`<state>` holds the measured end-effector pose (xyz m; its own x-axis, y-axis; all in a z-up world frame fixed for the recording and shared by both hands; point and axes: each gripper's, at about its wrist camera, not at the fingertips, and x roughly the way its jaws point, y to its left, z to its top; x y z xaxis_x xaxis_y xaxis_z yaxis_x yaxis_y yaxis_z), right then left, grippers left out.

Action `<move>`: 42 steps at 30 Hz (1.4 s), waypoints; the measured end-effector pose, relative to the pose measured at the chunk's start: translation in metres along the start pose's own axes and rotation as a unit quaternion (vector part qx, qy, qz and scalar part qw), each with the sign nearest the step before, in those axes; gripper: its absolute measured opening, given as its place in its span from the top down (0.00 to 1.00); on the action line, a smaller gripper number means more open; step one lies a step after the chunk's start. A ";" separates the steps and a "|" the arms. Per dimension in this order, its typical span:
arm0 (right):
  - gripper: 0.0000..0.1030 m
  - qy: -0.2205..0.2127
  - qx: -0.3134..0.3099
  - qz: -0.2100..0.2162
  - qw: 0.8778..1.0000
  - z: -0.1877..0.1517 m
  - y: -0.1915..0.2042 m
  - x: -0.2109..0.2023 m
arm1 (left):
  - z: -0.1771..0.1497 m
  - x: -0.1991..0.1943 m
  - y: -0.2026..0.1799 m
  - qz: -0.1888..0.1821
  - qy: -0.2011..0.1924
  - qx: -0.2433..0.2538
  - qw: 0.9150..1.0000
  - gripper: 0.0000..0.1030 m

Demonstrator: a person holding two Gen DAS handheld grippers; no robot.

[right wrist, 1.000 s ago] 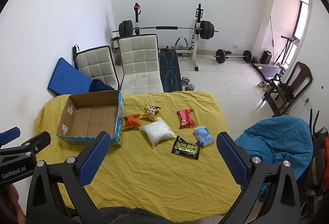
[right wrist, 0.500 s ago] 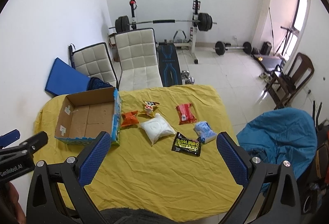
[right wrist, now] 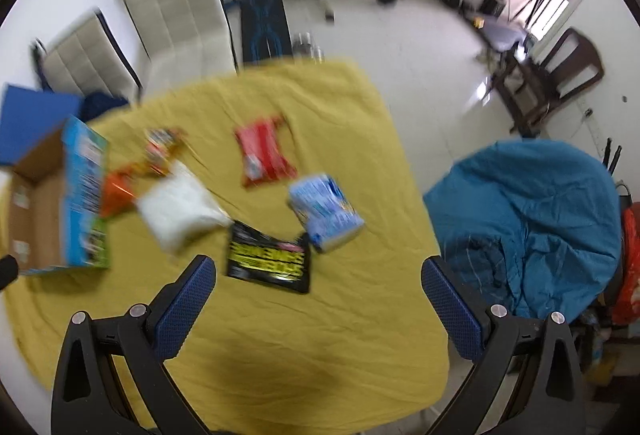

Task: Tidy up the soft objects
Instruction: 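Grasp the white tissue pack with left tool while right tool grasps blue milk pack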

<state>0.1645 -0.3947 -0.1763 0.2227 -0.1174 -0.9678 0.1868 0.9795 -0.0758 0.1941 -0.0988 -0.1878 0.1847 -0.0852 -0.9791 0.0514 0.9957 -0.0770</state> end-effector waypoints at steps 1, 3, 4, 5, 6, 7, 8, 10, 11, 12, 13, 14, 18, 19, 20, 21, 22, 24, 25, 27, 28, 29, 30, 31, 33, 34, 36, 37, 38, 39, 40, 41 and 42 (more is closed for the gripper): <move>0.00 0.015 -0.006 0.012 1.000 0.005 -0.002 0.021 | 0.009 0.024 -0.004 -0.011 0.024 -0.006 1.000 0.00; 0.00 0.042 -0.024 0.010 0.999 0.016 -0.001 0.067 | 0.029 0.066 -0.011 -0.022 0.070 -0.021 0.997 0.00; 0.00 0.058 -0.032 -0.001 0.998 0.020 0.002 0.087 | 0.034 0.079 -0.013 -0.022 0.081 -0.027 0.996 0.00; 0.00 0.072 -0.035 -0.004 0.997 0.025 0.000 0.107 | 0.041 0.095 -0.017 -0.024 0.095 -0.032 0.995 0.00; 0.00 0.080 -0.034 -0.003 0.996 0.026 0.004 0.117 | 0.047 0.111 -0.020 -0.027 0.110 -0.033 0.993 0.00; 0.00 0.087 -0.032 0.005 0.996 0.032 0.004 0.133 | 0.053 0.127 -0.024 -0.024 0.129 -0.034 0.991 0.00; 0.00 0.101 -0.033 0.010 0.994 0.037 0.002 0.151 | 0.059 0.142 -0.026 -0.021 0.144 -0.041 0.988 0.00; 0.00 0.118 -0.036 0.004 0.992 0.042 0.002 0.176 | 0.069 0.167 -0.027 -0.030 0.166 -0.056 0.984 0.00; 0.00 0.124 -0.044 0.003 0.991 0.045 0.001 0.190 | 0.074 0.177 -0.027 -0.031 0.172 -0.065 0.982 0.00; 0.01 0.129 -0.049 0.004 0.990 0.047 0.001 0.197 | 0.077 0.187 -0.027 -0.034 0.181 -0.075 0.980 0.00; 0.01 0.132 -0.052 0.007 0.990 0.047 0.000 0.201 | 0.081 0.199 -0.026 -0.034 0.197 -0.087 0.976 0.00; 0.01 0.137 -0.053 0.013 0.989 0.049 -0.001 0.209 | 0.082 0.208 -0.025 -0.036 0.207 -0.097 0.973 0.00; 0.05 0.153 -0.054 0.033 0.986 0.057 -0.001 0.230 | 0.086 0.243 -0.021 -0.038 0.253 -0.138 0.957 0.00; 0.05 0.156 -0.053 0.036 0.986 0.057 -0.001 0.234 | 0.086 0.249 -0.021 -0.042 0.258 -0.145 0.954 0.00; 0.07 0.159 -0.051 0.038 0.985 0.059 -0.003 0.239 | 0.086 0.254 -0.023 -0.054 0.263 -0.154 0.951 0.00; 0.12 0.162 -0.050 0.040 0.985 0.061 -0.003 0.242 | 0.086 0.258 -0.024 -0.057 0.265 -0.159 0.949 0.00; 0.15 0.166 -0.051 0.042 0.984 0.062 -0.003 0.247 | 0.087 0.263 -0.026 -0.056 0.267 -0.161 0.949 0.00; 0.21 0.175 -0.052 0.040 0.983 0.063 -0.002 0.256 | 0.087 0.269 -0.033 -0.046 0.261 -0.154 0.952 0.00; 0.21 0.175 -0.053 0.037 0.983 0.062 -0.002 0.260 | 0.087 0.274 -0.038 -0.037 0.256 -0.144 0.955 0.00; 0.29 0.175 -0.055 0.027 0.983 0.061 -0.004 0.265 | 0.085 0.279 -0.047 -0.025 0.242 -0.127 0.962 0.02; 0.31 0.176 -0.054 0.022 0.983 0.060 -0.004 0.268 | 0.084 0.279 -0.051 -0.019 0.231 -0.112 0.966 0.05; 0.34 0.180 -0.051 0.022 0.982 0.058 -0.004 0.270 | 0.084 0.276 -0.057 -0.014 0.223 -0.094 0.970 0.08; 0.38 0.185 -0.045 0.025 0.981 0.056 -0.006 0.272 | 0.083 0.273 -0.066 -0.006 0.213 -0.069 0.975 0.09; 0.40 0.192 -0.035 0.027 0.980 0.055 -0.010 0.273 | 0.082 0.270 -0.074 0.001 0.203 -0.038 0.978 0.11; 0.43 0.203 -0.023 0.035 0.978 0.052 -0.020 0.270 | 0.074 0.263 -0.096 0.024 0.187 0.046 0.981 0.11; 0.44 0.210 -0.018 0.038 0.977 0.050 -0.024 0.270 | 0.071 0.262 -0.102 0.030 0.187 0.069 0.980 0.11; 0.44 0.217 -0.004 0.046 0.975 0.048 -0.032 0.270 | 0.065 0.263 -0.108 0.037 0.186 0.092 0.978 0.11; 0.44 0.215 -0.004 0.048 0.975 0.047 -0.035 0.271 | 0.064 0.264 -0.109 0.037 0.180 0.092 0.979 0.11; 0.44 0.214 -0.002 0.049 0.976 0.047 -0.038 0.275 | 0.064 0.266 -0.110 0.036 0.177 0.088 0.980 0.11; 0.44 0.214 0.002 0.050 0.975 0.047 -0.039 0.276 | 0.066 0.268 -0.110 0.034 0.178 0.081 0.980 0.11; 0.44 0.213 0.004 0.051 0.976 0.046 -0.042 0.279 | 0.064 0.272 -0.108 0.031 0.178 0.073 0.981 0.11; 0.44 0.211 0.005 0.050 0.976 0.046 -0.044 0.282 | 0.064 0.274 -0.108 0.029 0.177 0.067 0.981 0.11; 0.44 0.209 0.006 0.049 0.977 0.043 -0.044 0.281 | 0.061 0.277 -0.109 0.026 0.176 0.061 0.982 0.11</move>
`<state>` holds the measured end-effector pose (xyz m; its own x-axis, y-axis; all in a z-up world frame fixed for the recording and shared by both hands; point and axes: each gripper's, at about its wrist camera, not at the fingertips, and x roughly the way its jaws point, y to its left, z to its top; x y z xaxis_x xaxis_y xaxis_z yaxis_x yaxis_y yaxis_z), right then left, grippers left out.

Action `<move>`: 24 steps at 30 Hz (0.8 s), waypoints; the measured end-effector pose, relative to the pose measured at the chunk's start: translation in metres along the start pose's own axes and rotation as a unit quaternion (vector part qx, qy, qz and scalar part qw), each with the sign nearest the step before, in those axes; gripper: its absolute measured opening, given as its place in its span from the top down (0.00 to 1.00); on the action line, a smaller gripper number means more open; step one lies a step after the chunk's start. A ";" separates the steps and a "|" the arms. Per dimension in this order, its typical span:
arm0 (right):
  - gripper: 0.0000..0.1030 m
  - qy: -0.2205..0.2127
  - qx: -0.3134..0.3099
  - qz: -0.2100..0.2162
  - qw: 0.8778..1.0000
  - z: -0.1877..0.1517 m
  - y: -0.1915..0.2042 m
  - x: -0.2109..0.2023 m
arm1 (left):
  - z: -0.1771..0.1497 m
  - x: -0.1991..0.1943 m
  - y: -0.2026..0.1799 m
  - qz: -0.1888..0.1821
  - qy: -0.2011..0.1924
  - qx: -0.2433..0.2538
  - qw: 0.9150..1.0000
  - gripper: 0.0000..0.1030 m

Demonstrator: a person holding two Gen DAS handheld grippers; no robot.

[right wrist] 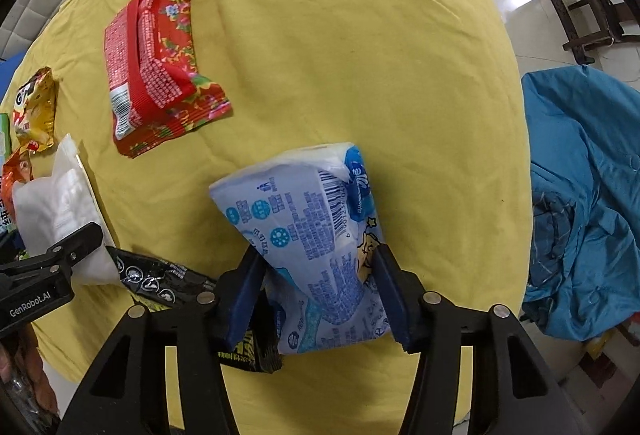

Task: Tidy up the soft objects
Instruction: 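Grasp the white tissue pack with left tool while right tool grasps blue milk pack, then carry both packs over the box and lower them inside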

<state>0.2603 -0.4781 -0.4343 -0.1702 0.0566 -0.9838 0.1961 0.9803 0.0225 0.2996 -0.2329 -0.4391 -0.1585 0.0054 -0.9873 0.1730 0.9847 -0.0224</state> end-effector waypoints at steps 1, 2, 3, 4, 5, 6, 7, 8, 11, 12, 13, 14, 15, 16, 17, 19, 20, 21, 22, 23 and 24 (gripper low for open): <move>0.44 -0.002 0.002 0.000 1.000 -0.007 -0.001 -0.001 | -0.002 0.008 -0.001 -0.006 -0.002 -0.007 1.000 0.11; 0.43 -0.003 0.003 -0.003 1.000 -0.008 -0.003 -0.001 | -0.004 0.015 -0.003 -0.011 -0.003 -0.013 1.000 0.11; 0.43 -0.004 0.003 -0.006 1.000 -0.009 -0.003 -0.002 | -0.005 0.018 -0.003 -0.017 -0.002 -0.020 1.000 0.12; 0.43 -0.006 0.003 -0.007 1.000 -0.011 -0.005 -0.002 | -0.005 0.019 0.000 -0.024 -0.003 -0.026 0.999 0.13; 0.43 -0.007 0.003 -0.011 1.000 -0.013 -0.008 -0.002 | -0.005 0.021 -0.001 -0.028 -0.007 -0.030 0.999 0.15; 0.43 -0.007 0.005 -0.014 1.000 -0.017 -0.004 -0.001 | -0.004 0.023 -0.003 -0.028 -0.010 -0.032 0.999 0.16; 0.42 -0.007 0.006 -0.015 1.000 -0.019 -0.007 0.000 | -0.004 0.022 -0.007 -0.027 -0.014 -0.031 0.999 0.18; 0.41 -0.007 0.006 -0.017 1.000 -0.020 -0.010 0.002 | -0.005 0.024 -0.010 -0.025 -0.016 -0.029 0.999 0.19; 0.41 -0.009 0.011 -0.019 1.000 -0.025 -0.013 0.005 | -0.008 0.014 -0.008 -0.023 -0.018 -0.029 0.999 0.22; 0.41 -0.009 0.009 -0.021 1.000 -0.026 -0.013 0.006 | -0.007 0.013 -0.009 -0.023 -0.019 -0.029 0.999 0.22; 0.41 -0.009 0.009 -0.023 1.000 -0.027 -0.012 0.007 | -0.008 0.009 -0.012 -0.022 -0.020 -0.030 0.999 0.23; 0.42 -0.010 0.010 -0.024 1.000 -0.027 -0.010 0.006 | -0.007 0.004 -0.020 -0.021 -0.021 -0.031 0.999 0.23; 0.46 -0.012 0.011 -0.026 1.000 -0.027 -0.009 0.005 | -0.007 0.001 -0.013 -0.020 -0.022 -0.032 0.999 0.23; 0.48 -0.014 0.011 -0.028 0.999 -0.026 -0.003 0.003 | -0.010 -0.002 -0.011 -0.019 -0.023 -0.032 0.999 0.24; 0.52 -0.018 0.012 -0.031 0.999 -0.028 -0.004 0.001 | -0.009 -0.003 -0.011 -0.018 -0.025 -0.033 0.999 0.24; 0.55 -0.023 0.012 -0.035 0.999 -0.023 0.013 -0.008 | -0.021 -0.002 -0.004 -0.017 -0.027 -0.034 0.999 0.26; 0.57 -0.025 0.013 -0.036 0.999 -0.024 0.012 -0.010 | -0.026 -0.002 0.003 -0.018 -0.026 -0.034 0.999 0.28; 0.58 -0.027 0.015 -0.035 0.999 -0.025 0.010 -0.011 | -0.026 -0.004 0.004 -0.019 -0.027 -0.034 0.999 0.28; 0.59 -0.030 0.016 -0.034 0.999 -0.024 0.011 -0.014 | -0.040 0.004 0.013 -0.020 -0.030 -0.033 0.999 0.29; 0.60 -0.033 0.017 -0.033 0.999 -0.025 0.010 -0.016 | -0.045 0.001 0.014 -0.018 -0.032 -0.034 0.999 0.30; 0.60 -0.034 0.018 -0.031 0.999 -0.024 0.011 -0.019 | -0.052 -0.004 0.018 -0.016 -0.034 -0.033 0.999 0.30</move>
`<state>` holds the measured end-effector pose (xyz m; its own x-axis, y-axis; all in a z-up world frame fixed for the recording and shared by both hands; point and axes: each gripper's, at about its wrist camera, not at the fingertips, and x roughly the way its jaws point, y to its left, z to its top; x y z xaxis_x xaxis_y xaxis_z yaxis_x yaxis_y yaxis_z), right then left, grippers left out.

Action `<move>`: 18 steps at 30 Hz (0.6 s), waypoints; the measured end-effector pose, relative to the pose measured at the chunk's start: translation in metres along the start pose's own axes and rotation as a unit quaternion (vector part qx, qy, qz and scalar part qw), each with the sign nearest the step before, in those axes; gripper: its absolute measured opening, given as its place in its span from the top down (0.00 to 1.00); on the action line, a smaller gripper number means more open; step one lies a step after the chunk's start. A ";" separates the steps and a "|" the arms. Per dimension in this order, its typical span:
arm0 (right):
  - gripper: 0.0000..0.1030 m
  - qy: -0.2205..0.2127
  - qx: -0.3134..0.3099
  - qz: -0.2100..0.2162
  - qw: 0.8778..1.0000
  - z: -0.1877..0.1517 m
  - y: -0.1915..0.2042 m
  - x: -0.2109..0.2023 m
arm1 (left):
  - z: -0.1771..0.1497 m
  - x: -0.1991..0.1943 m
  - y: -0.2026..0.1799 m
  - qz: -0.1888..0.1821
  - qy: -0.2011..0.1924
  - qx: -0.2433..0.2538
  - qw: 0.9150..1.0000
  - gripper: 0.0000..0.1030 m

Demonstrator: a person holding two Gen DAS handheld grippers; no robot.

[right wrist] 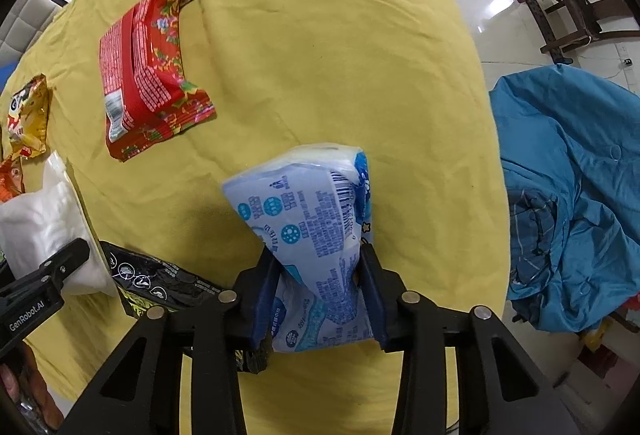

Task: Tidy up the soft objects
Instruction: 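Carry both packs over the box and lower them inside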

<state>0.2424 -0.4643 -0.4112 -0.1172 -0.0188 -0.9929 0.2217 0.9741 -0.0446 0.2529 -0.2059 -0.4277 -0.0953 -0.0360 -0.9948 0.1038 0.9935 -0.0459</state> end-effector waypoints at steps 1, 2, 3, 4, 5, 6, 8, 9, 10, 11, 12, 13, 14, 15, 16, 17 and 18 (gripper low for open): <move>0.60 -0.001 0.001 0.002 1.000 0.000 -0.002 -0.002 | -0.009 -0.007 0.004 0.002 -0.004 0.001 1.000 0.31; 0.61 -0.005 0.003 0.004 1.000 -0.001 -0.004 -0.004 | -0.011 -0.011 0.006 0.005 -0.008 0.000 1.000 0.31; 0.61 -0.008 0.005 0.005 1.000 -0.001 -0.008 -0.006 | -0.013 -0.015 0.007 0.006 -0.011 -0.001 1.000 0.31; 0.61 -0.013 0.006 0.006 1.000 -0.002 -0.010 -0.010 | -0.015 -0.022 0.011 0.006 -0.016 -0.001 1.000 0.31; 0.62 -0.018 0.008 0.008 1.000 -0.003 -0.012 -0.013 | -0.016 -0.027 0.013 0.006 -0.020 -0.001 1.000 0.31; 0.62 -0.022 0.010 0.008 1.000 -0.003 -0.011 -0.016 | -0.018 -0.033 0.015 0.007 -0.026 -0.002 1.000 0.31; 0.62 -0.034 0.012 0.012 0.999 -0.005 -0.012 -0.026 | -0.023 -0.047 0.020 0.005 -0.038 -0.004 0.999 0.31; 0.62 -0.038 0.013 0.013 0.999 -0.005 -0.009 -0.030 | -0.025 -0.055 0.022 0.003 -0.044 -0.006 0.999 0.31; 0.62 -0.043 0.013 0.015 0.999 -0.007 -0.010 -0.035 | -0.027 -0.061 0.024 0.001 -0.048 -0.007 0.999 0.31; 0.63 -0.050 0.013 0.018 0.998 -0.009 -0.009 -0.042 | -0.029 -0.069 0.026 -0.002 -0.054 -0.009 0.999 0.31; 0.63 -0.054 0.012 0.019 0.998 -0.010 -0.008 -0.045 | -0.030 -0.075 0.027 -0.005 -0.058 -0.010 0.998 0.32; 0.63 -0.060 0.012 0.024 0.998 -0.013 -0.006 -0.052 | -0.033 -0.084 0.030 -0.009 -0.063 -0.010 0.998 0.32; 0.63 -0.063 0.012 0.029 0.998 -0.015 -0.004 -0.058 | -0.037 -0.095 0.033 -0.012 -0.071 -0.010 0.997 0.32; 0.63 -0.069 0.009 0.034 0.997 -0.018 -0.001 -0.065 | -0.041 -0.104 0.036 -0.015 -0.077 -0.010 0.997 0.32; 0.63 -0.073 0.006 0.037 0.997 -0.020 0.002 -0.070 | -0.046 -0.115 0.039 -0.020 -0.084 -0.011 0.996 0.32; 0.63 -0.080 0.002 0.045 0.996 -0.024 0.007 -0.079 | -0.050 -0.126 0.043 -0.024 -0.091 -0.012 0.996 0.32; 0.63 -0.083 -0.001 0.049 0.995 -0.028 0.012 -0.084 | -0.054 -0.134 0.047 -0.028 -0.096 -0.013 0.995 0.32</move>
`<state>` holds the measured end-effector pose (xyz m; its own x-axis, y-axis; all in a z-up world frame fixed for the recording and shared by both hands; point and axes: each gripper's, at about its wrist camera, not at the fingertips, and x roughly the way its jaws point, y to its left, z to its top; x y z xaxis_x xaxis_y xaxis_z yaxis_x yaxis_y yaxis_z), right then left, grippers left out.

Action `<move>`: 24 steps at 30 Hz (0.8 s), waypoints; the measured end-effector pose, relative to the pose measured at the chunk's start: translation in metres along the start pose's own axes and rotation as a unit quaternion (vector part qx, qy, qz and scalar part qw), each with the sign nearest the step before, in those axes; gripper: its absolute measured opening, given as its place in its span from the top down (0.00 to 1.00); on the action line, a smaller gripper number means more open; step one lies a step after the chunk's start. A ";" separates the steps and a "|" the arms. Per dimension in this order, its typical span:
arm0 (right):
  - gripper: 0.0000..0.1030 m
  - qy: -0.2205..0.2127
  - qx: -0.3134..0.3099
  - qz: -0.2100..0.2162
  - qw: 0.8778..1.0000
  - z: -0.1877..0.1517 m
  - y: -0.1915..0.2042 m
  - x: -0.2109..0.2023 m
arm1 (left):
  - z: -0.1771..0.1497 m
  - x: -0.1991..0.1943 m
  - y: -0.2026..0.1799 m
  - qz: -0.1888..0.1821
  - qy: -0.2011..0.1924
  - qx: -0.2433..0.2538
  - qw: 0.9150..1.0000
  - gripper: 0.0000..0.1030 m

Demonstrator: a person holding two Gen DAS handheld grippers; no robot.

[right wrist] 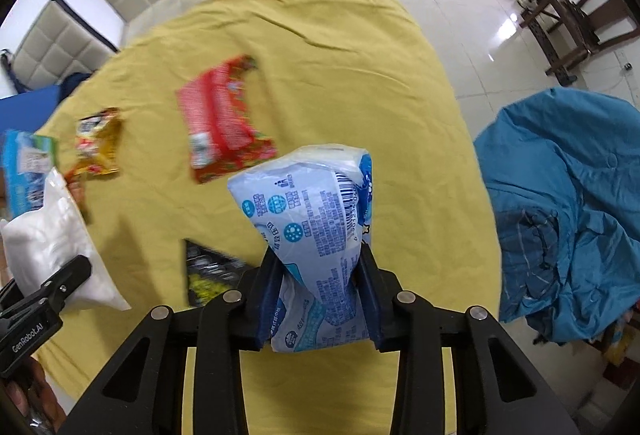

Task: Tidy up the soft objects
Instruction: 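Carry both packs over the box and lower them inside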

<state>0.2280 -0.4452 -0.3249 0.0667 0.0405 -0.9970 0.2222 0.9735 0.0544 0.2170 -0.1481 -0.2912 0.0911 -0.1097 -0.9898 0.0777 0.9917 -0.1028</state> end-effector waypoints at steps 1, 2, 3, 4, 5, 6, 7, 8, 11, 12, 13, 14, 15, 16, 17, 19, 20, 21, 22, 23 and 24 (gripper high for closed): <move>0.63 -0.005 -0.005 0.007 1.000 -0.002 0.008 -0.008 | -0.003 -0.011 0.008 -0.005 -0.008 -0.001 1.000 0.32; 0.63 -0.011 -0.009 0.017 1.000 -0.006 0.017 -0.017 | -0.005 -0.021 0.010 -0.009 -0.014 -0.001 1.000 0.32; 0.63 -0.014 -0.012 0.023 1.000 -0.009 0.024 -0.023 | -0.003 -0.029 0.011 -0.014 -0.020 -0.003 1.000 0.32; 0.63 -0.018 -0.016 0.033 0.999 -0.012 0.032 -0.029 | -0.005 -0.039 0.014 -0.018 -0.028 -0.005 0.999 0.32; 0.63 -0.023 -0.020 0.043 0.999 -0.016 0.040 -0.037 | -0.006 -0.050 0.019 -0.019 -0.034 -0.008 0.999 0.32; 0.63 -0.028 -0.026 0.053 0.998 -0.020 0.051 -0.045 | -0.005 -0.053 0.018 -0.022 -0.039 -0.010 0.999 0.32; 0.63 -0.031 -0.030 0.059 0.997 -0.022 0.059 -0.050 | -0.007 -0.059 0.021 -0.026 -0.045 -0.015 0.999 0.32; 0.63 -0.035 -0.034 0.070 0.996 -0.026 0.071 -0.057 | -0.006 -0.064 0.027 -0.029 -0.049 -0.020 0.998 0.32; 0.63 -0.042 -0.051 0.101 0.993 -0.036 0.112 -0.078 | -0.007 -0.084 0.053 -0.043 -0.058 -0.034 0.997 0.32; 0.63 -0.044 -0.055 0.109 0.992 -0.038 0.125 -0.084 | -0.009 -0.083 0.057 -0.044 -0.061 -0.036 0.997 0.32; 0.63 -0.047 -0.061 0.116 0.990 -0.041 0.139 -0.090 | -0.008 -0.086 0.067 -0.042 -0.065 -0.037 0.996 0.32; 0.63 -0.050 -0.066 0.122 0.989 -0.045 0.154 -0.096 | -0.005 -0.087 0.073 -0.041 -0.067 -0.039 0.996 0.32; 0.63 -0.051 -0.070 0.125 0.988 -0.047 0.163 -0.098 | -0.004 -0.090 0.085 -0.041 -0.069 -0.041 0.996 0.32; 0.63 -0.051 -0.077 0.129 0.987 -0.049 0.178 -0.101 | -0.003 -0.093 0.098 -0.042 -0.069 -0.045 0.996 0.32; 0.63 -0.052 -0.085 0.132 0.986 -0.051 0.197 -0.105 | -0.002 -0.094 0.108 -0.041 -0.069 -0.048 0.996 0.32; 0.63 -0.052 -0.095 0.139 0.984 -0.054 0.227 -0.111 | 0.000 -0.098 0.136 -0.037 -0.069 -0.051 0.996 0.32; 0.63 -0.052 -0.099 0.139 0.984 -0.054 0.240 -0.112 | 0.001 -0.100 0.149 -0.035 -0.066 -0.049 0.996 0.32; 0.63 -0.051 -0.103 0.141 0.983 -0.054 0.254 -0.113 | 0.001 -0.099 0.157 -0.034 -0.064 -0.048 0.996 0.32; 0.63 -0.051 -0.107 0.143 0.983 -0.053 0.269 -0.113 | 0.003 -0.099 0.171 -0.033 -0.061 -0.050 0.996 0.32; 0.63 -0.050 -0.110 0.142 0.982 -0.052 0.286 -0.112 | 0.004 -0.099 0.186 -0.032 -0.058 -0.050 0.997 0.32; 0.63 -0.050 -0.112 0.144 0.982 -0.051 0.303 -0.110 | 0.006 -0.098 0.198 -0.031 -0.054 -0.050 0.997 0.32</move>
<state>0.2388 -0.1433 -0.2014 0.1923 0.3100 -0.9311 -0.0391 0.9505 0.3084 0.2295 0.0585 -0.2144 0.1968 -0.1729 -0.9651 -0.0128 0.9838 -0.1789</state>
